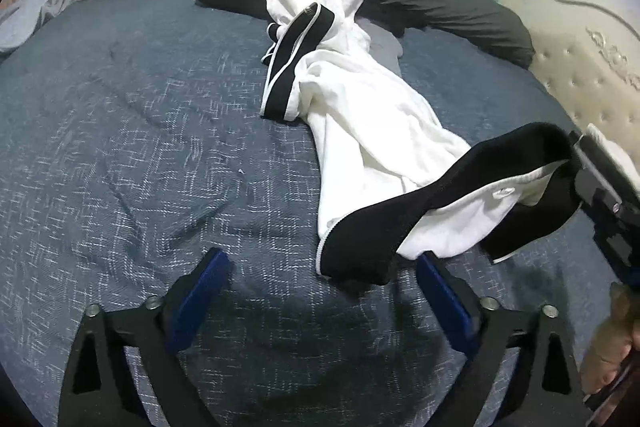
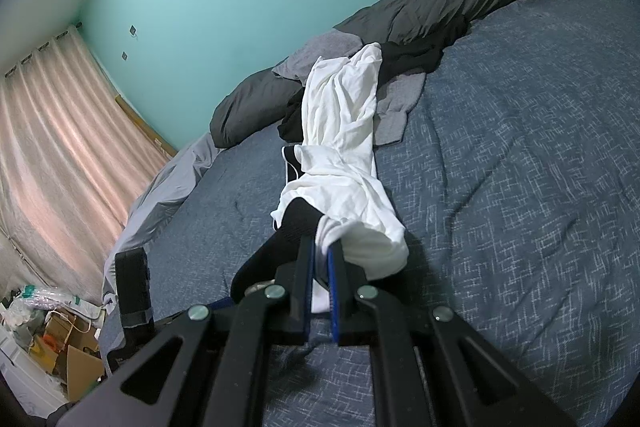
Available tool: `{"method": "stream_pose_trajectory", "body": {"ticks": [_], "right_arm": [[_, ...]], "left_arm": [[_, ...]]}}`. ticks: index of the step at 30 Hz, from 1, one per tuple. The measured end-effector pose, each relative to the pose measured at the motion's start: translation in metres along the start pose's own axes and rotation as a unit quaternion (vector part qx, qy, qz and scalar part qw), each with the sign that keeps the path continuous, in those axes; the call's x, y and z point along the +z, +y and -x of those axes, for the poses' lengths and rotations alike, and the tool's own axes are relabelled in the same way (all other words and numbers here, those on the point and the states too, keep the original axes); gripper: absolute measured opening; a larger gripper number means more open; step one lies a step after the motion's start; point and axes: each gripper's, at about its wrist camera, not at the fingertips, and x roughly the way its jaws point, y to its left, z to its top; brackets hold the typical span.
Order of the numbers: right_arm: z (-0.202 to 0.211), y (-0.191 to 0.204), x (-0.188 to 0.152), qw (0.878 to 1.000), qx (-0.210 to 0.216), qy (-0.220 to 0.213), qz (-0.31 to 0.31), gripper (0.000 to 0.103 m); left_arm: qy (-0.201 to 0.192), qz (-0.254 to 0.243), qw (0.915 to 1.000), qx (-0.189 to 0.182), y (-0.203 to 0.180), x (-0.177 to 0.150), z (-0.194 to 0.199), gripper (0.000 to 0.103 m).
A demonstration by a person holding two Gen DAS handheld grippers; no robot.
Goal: Fold clothes
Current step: 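Move the left tool to the black waistband of the white shorts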
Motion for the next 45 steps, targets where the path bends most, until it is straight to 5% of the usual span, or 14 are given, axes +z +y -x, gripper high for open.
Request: {"method": "stream_pose_trajectory", "body": {"ticks": [10,17,24,35,45], "right_arm": [[-0.001,0.001,0.0,1.0,0.002,0.001,0.001,0.006],[-0.002,0.0,0.001,1.0,0.005,0.002,0.001,0.006],[-0.003,-0.001,0.001,1.0,0.007,0.003,-0.001,0.006],[-0.007,-0.007,0.0,1.0,0.002,0.009,-0.004,0.006],[-0.009,-0.011,0.001,1.0,-0.005,0.014,-0.004,0.006]], "left_arm": [[0.01,0.018,0.9991,-0.036,0.002,-0.003,-0.007,0.09],[0.019,0.021,0.9984,-0.048,0.0,-0.005,-0.015,0.057],[0.016,0.029,0.9966,-0.075,0.001,-0.005,-0.011,0.034],[-0.004,0.024,0.9959,-0.087,-0.001,-0.006,0.022,0.033],[-0.002,0.025,0.9957,-0.089,0.006,0.001,0.012,0.033]]}}
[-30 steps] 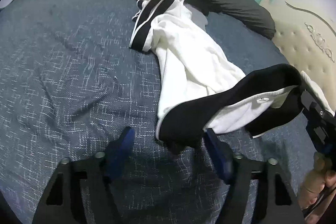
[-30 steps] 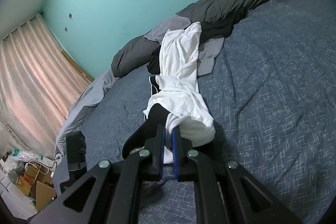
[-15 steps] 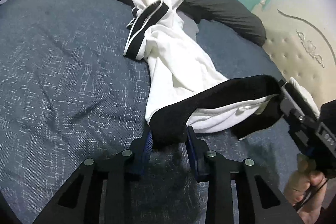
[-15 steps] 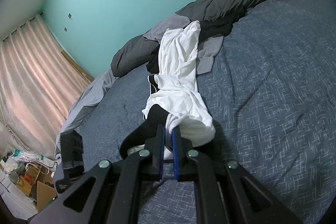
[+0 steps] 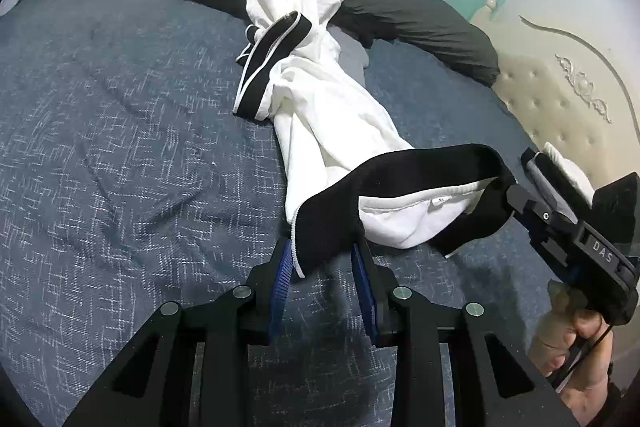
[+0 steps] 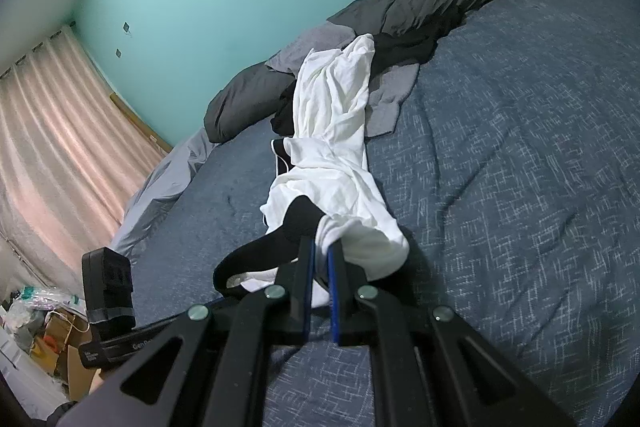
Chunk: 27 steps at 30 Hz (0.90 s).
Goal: Fold clothes
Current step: 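Move the left tool to the black waistband of the white shorts, then close the left gripper on the black waistband while the right gripper holds the shorts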
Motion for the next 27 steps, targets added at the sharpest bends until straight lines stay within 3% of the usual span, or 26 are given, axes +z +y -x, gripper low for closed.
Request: {"method": "stream_pose_trajectory", "body": {"ticks": [10,17,19,21,23,27], "right_arm": [[-0.002,0.0,0.0,1.0,-0.001,0.003,0.003,0.006],[-0.004,0.002,-0.001,1.0,-0.002,0.005,0.006,0.006],[-0.005,0.003,-0.001,1.0,-0.002,0.006,0.009,0.006],[-0.005,0.003,-0.001,1.0,-0.002,0.007,0.009,0.006],[-0.007,0.004,-0.002,1.0,-0.002,0.01,0.013,0.006],[-0.007,0.007,-0.003,1.0,-0.006,0.013,0.023,0.006]], "left_arm": [[-0.018,0.01,0.9997,-0.016,-0.005,0.004,0.012,0.033],[-0.014,0.013,0.9998,-0.005,-0.005,0.006,0.011,0.036],[-0.023,0.01,0.9997,-0.003,-0.008,0.009,0.016,0.039],[-0.027,0.013,0.9995,-0.006,-0.008,0.011,0.018,0.053],[-0.03,0.02,0.9993,-0.012,-0.007,0.011,0.02,0.059],[-0.019,0.02,0.9996,0.001,-0.005,0.01,0.013,0.059]]}}
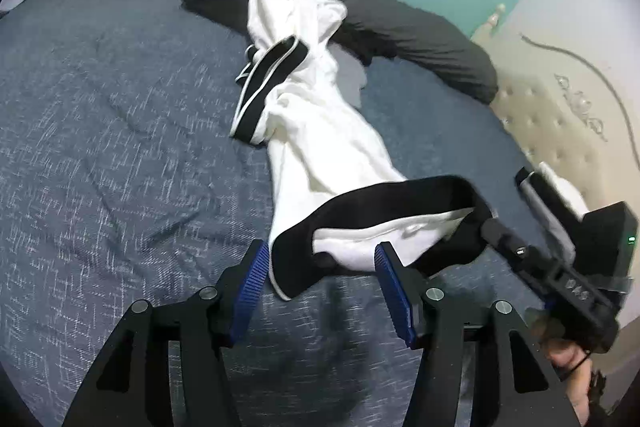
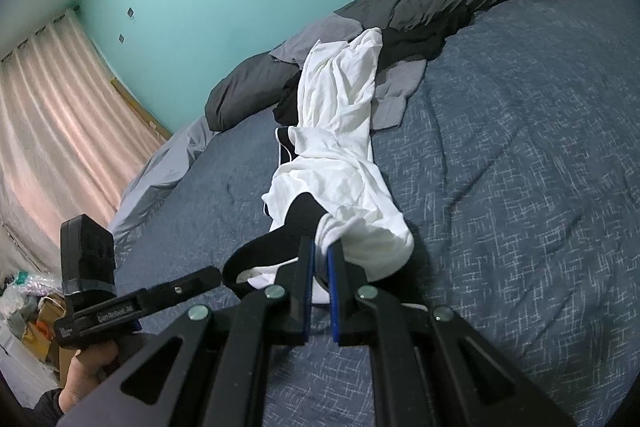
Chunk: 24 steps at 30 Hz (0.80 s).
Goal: Fold clothes
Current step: 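Close the left gripper on the black waistband while the right gripper holds the shorts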
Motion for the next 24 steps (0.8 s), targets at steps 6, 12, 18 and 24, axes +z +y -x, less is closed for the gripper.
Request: {"method": "stream_pose_trajectory", "body": {"ticks": [6,12,18,24], "right_arm": [[0.001,-0.002,0.0,1.0,0.0,-0.001,-0.002,0.006],[0.0,-0.001,0.001,1.0,0.002,0.001,0.0,0.006],[0.001,-0.002,0.002,1.0,0.002,0.0,-0.001,0.006],[0.001,-0.004,0.002,1.0,0.004,0.0,-0.004,0.006]], "left_arm": [[-0.001,0.018,0.9997,0.013,0.013,0.001,-0.006,0.056],[0.009,0.018,0.9998,0.006,0.014,0.002,-0.018,0.022],[0.003,0.008,0.9999,0.007,0.014,0.002,-0.016,0.011],[0.005,-0.002,1.0,0.004,0.013,0.0,-0.016,0.005]]}}
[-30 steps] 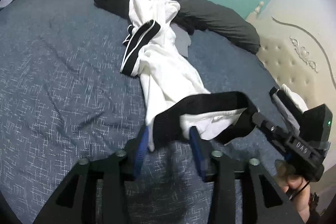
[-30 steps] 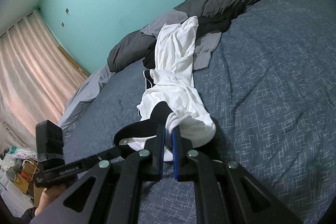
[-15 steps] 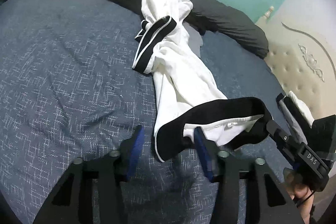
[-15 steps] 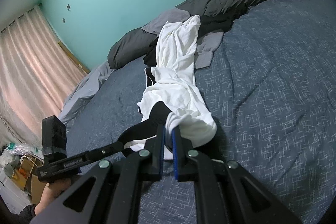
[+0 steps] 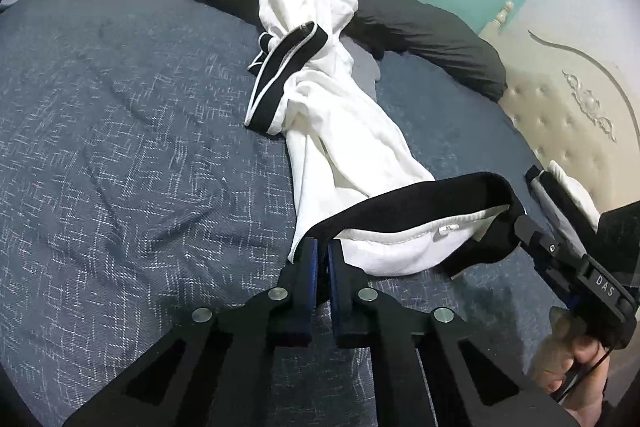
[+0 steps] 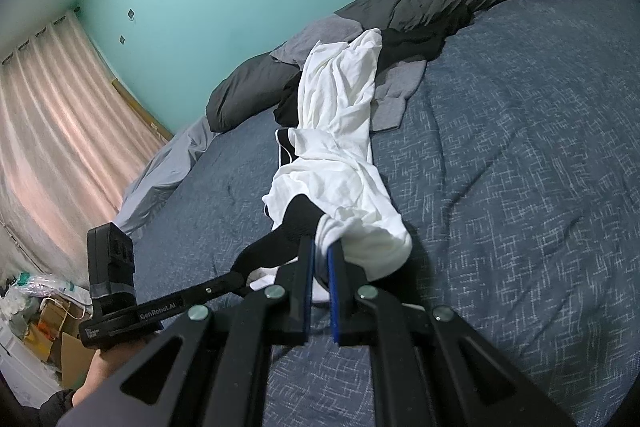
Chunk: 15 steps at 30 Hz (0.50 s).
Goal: Fold clothes
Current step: 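Close the left gripper on the black waistband while the right gripper holds the shorts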
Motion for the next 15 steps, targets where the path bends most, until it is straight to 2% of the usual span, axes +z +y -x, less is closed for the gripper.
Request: {"method": "stream_pose_trajectory", "body": {"ticks": [10,11,12,13,15], "right_arm": [[0.0,0.0,0.0,1.0,0.001,0.003,0.002,0.006],[0.0,0.0,0.0,1.0,0.001,0.003,0.002,0.006],[0.0,0.001,0.0,1.0,0.001,0.003,0.003,0.006],[0.001,0.001,0.0,1.0,0.001,0.003,0.004,0.006],[0.001,0.0,0.001,1.0,0.001,0.002,0.003,0.006]], "left_arm": [[0.026,-0.026,0.9989,0.029,-0.006,0.001,-0.016,0.008],[0.028,-0.024,0.9988,0.031,-0.006,0.001,-0.018,0.016],[0.03,-0.02,0.9988,0.034,-0.005,0.002,-0.019,0.031],[0.03,-0.015,0.9989,0.032,-0.004,0.002,-0.02,0.035],[0.033,-0.015,0.9989,0.03,-0.003,0.002,-0.022,0.035]]}}
